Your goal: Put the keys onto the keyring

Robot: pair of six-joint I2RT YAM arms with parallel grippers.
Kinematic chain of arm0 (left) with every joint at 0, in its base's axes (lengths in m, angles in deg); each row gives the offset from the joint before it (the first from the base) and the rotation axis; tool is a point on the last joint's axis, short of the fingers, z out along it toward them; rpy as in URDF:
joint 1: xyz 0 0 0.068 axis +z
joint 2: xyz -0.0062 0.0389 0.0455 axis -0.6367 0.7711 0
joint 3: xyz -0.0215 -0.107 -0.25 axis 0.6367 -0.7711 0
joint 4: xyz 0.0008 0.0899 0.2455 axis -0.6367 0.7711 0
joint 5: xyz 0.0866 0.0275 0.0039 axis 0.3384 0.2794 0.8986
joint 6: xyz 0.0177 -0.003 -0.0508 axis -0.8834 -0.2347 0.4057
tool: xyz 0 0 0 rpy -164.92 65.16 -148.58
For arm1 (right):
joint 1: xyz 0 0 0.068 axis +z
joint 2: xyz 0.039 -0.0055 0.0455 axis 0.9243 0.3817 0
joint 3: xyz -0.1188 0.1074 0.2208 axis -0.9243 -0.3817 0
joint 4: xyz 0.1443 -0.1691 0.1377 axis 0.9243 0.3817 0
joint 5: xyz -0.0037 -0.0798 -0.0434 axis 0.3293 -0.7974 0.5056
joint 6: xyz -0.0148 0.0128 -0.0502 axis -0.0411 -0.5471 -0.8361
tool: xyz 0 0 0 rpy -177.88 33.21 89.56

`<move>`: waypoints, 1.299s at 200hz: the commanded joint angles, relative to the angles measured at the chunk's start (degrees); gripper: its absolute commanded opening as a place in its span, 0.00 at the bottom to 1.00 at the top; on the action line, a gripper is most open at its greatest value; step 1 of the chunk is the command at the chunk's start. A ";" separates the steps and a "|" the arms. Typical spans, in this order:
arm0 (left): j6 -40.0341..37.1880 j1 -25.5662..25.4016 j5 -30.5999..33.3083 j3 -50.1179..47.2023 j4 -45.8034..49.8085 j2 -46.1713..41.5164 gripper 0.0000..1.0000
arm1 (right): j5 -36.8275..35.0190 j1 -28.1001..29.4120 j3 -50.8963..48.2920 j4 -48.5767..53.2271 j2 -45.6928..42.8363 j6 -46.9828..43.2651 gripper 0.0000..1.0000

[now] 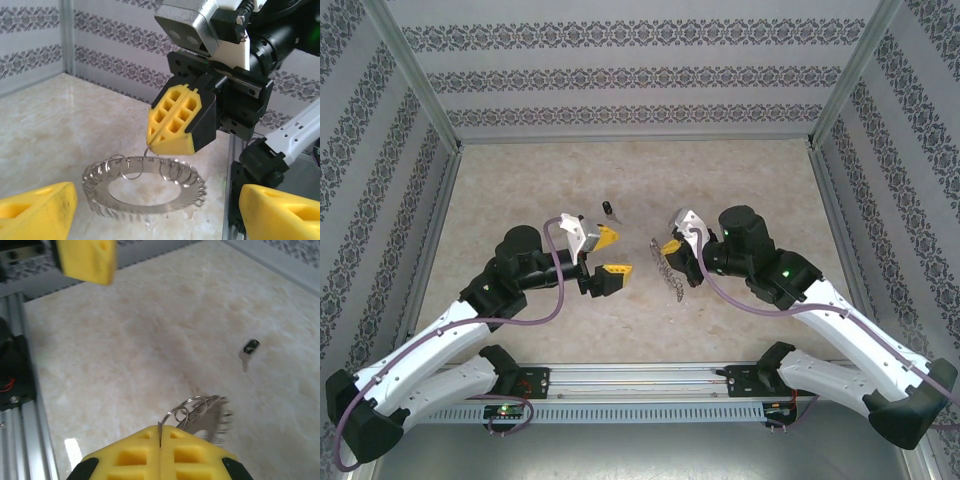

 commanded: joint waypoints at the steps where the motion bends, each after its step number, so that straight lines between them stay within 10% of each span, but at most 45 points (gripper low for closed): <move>1: -2.91 0.53 -5.12 2.75 -3.11 0.39 0.84 | 7.86 0.83 1.07 -3.85 -2.04 -4.92 0.00; 108: -14.55 0.52 -10.25 10.20 17.47 1.96 0.48 | 17.12 2.75 -4.36 -7.70 -4.13 -9.15 0.00; 260: -13.43 0.27 -15.22 5.39 12.90 1.06 0.37 | 19.83 6.70 -6.34 -23.11 -3.09 -3.42 0.00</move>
